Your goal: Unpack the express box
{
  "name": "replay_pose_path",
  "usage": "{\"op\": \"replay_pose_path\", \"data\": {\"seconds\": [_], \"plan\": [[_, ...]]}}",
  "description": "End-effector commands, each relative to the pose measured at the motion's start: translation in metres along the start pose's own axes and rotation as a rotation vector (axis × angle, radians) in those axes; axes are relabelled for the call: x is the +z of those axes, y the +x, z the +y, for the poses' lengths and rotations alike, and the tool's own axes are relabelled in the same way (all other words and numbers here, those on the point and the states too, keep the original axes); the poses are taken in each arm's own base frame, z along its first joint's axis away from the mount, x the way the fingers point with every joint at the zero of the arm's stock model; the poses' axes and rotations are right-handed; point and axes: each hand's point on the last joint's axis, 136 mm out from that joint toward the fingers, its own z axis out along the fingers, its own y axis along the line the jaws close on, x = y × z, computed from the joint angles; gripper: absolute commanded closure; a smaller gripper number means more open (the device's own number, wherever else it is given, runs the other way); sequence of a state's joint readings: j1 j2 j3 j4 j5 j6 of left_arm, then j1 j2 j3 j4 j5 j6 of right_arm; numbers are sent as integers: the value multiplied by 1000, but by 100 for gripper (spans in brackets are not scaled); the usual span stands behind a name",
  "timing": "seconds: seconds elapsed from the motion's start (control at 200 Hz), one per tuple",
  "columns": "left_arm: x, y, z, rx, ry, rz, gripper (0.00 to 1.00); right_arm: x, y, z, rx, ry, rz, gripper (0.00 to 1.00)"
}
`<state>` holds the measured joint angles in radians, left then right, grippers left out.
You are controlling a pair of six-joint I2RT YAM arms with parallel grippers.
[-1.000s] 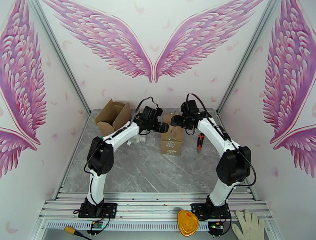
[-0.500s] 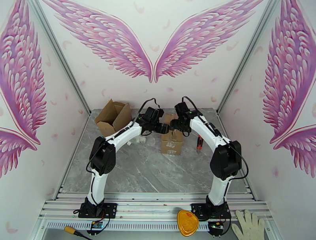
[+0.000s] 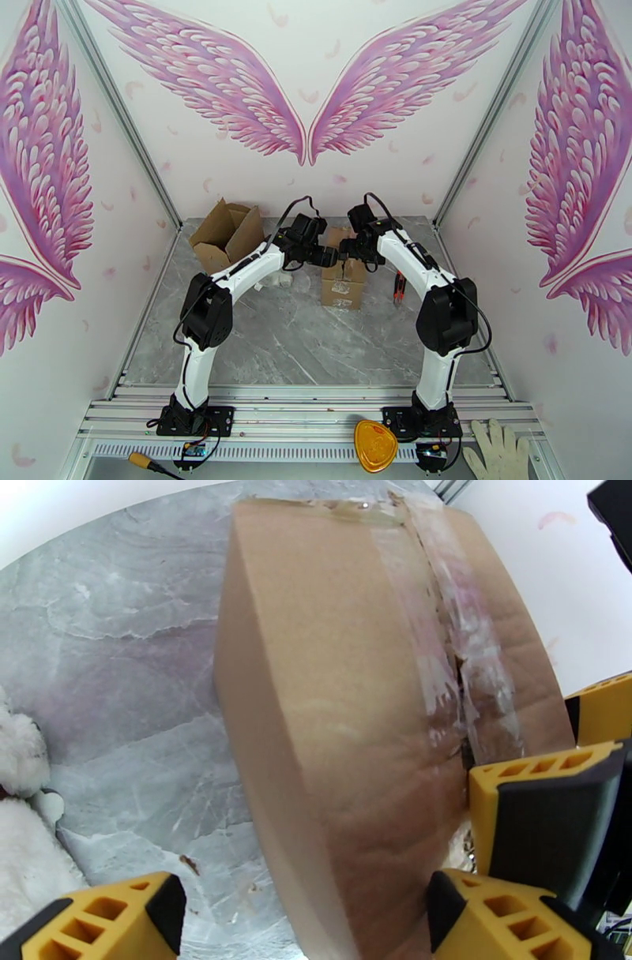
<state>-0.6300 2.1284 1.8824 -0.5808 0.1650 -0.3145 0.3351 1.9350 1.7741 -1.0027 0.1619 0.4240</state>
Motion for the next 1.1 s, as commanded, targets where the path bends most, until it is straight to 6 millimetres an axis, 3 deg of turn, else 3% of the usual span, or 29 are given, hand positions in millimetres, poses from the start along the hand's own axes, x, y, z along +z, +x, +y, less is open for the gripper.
{"op": "replay_pose_path", "data": {"seconds": [0.0,0.215,0.6,1.094], "plan": [[17,25,2,18,-31,88,15,26,14,-8,-14,97,40,0],[19,26,6,12,-50,94,16,19,11,-23,-46,200,20,3],[27,37,24,-11,-123,143,20,-43,-22,-24,-90,251,-132,27],[32,42,37,-39,-165,165,22,-62,-26,-16,-127,197,-116,44]]}}
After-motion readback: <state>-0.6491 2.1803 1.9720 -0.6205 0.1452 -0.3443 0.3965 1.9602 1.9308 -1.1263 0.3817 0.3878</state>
